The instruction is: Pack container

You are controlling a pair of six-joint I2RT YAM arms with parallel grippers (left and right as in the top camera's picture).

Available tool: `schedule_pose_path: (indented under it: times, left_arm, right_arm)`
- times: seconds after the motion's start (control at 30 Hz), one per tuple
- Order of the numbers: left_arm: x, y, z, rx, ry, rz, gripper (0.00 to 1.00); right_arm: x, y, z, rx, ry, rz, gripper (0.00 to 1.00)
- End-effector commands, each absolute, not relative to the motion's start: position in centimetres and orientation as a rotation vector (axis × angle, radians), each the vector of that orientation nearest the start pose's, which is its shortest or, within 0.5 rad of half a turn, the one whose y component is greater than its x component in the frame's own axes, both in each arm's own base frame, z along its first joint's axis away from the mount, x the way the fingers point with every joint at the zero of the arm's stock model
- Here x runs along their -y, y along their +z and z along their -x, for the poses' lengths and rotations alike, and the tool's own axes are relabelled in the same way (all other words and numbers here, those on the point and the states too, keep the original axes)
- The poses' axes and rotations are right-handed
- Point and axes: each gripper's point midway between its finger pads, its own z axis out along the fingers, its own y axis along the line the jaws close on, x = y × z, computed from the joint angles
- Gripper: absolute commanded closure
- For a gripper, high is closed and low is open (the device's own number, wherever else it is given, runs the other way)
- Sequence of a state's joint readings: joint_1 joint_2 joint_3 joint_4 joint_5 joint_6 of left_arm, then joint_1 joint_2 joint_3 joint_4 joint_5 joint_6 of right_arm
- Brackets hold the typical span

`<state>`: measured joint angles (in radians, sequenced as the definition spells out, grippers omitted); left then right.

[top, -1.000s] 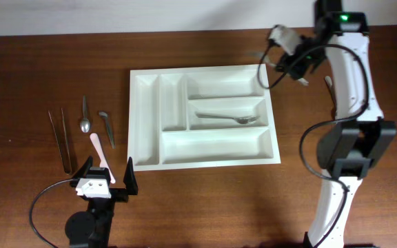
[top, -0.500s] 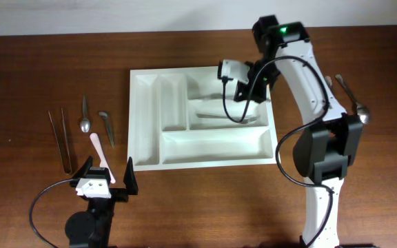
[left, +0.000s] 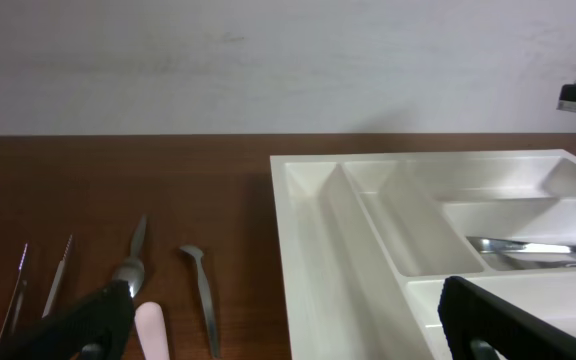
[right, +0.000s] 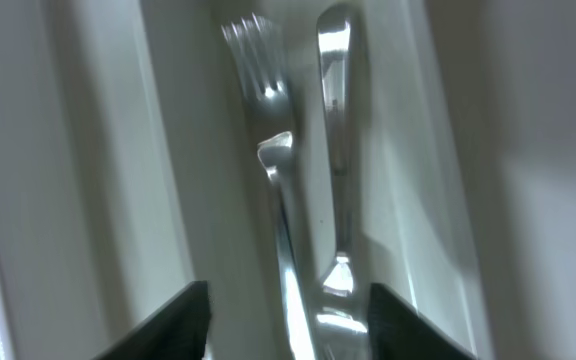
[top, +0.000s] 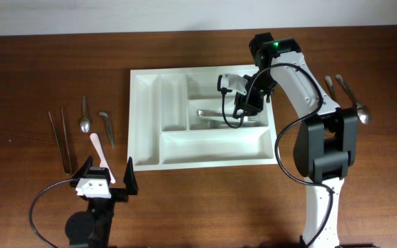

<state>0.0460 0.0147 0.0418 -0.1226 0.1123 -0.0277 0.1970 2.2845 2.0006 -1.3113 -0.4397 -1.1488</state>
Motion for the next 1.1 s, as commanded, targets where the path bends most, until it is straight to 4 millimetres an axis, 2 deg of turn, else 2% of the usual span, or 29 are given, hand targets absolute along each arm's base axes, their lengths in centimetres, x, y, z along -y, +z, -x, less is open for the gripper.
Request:
schedule_pose_path:
  times: [0.0, 0.1, 0.17, 0.27, 0.33, 0.47, 0.53, 0.7, 0.8, 0.9, 1.07]
  left_arm:
    - [0.8, 15.9, -24.4, -1.665, -0.079, -0.02, 0.01]
    - [0.8, 15.9, -24.4, -1.665, -0.079, -0.02, 0.01]
    - [0.8, 15.9, -24.4, -1.665, -0.079, -0.02, 0.01]
    - [0.8, 15.9, -24.4, -1.665, -0.079, -0.02, 0.01]
    - [0.8, 15.9, -24.4, -1.665, -0.079, -0.02, 0.01]
    - [0.8, 15.9, -24.4, -1.665, -0.079, -0.02, 0.01]
    - [0.8, 15.9, -24.4, -1.665, -0.079, -0.02, 0.01]
    - [0.8, 15.9, -24.4, -1.665, -0.079, -0.02, 0.01]
    - [0.8, 15.9, -24.4, -1.665, -0.079, -0.02, 0.01]
    - [0.8, 15.9, -24.4, -1.665, -0.079, -0.02, 0.01]
    - [0.8, 15.9, -24.4, -1.665, -0.079, -0.02, 0.01]
  right_arm:
    - [-16.1, 8.3, -42.2, -2.291, 0.601, 1.734, 0.44]
    - [-15.4, 10.4, -43.8, -2.358, 0.555, 1.602, 0.44]
    - [-13.3, 11.7, -45.5, -2.464, 0.431, 1.453, 0.44]
    - [-7.9, 14.1, -48.1, -2.627, 0.177, 1.164, 0.44]
    - [-4.6, 15.3, -49.0, -2.683, 0.061, 1.015, 0.44]
    - [1.8, 16.1, -49.7, -2.754, -0.028, 0.744, 0.44]
    - [4.9, 15.5, -49.6, -2.792, -0.036, 0.626, 0.43]
    - [11.1, 13.3, -49.2, -2.847, -0.048, 0.436, 0.44]
    - [13.9, 11.1, -48.4, -2.883, -0.045, 0.356, 0.52]
    - [15.6, 8.8, -47.5, -2.915, -0.034, 0.303, 0.53]
    - [16.7, 5.0, -46.2, -2.954, -0.014, 0.263, 0.53]
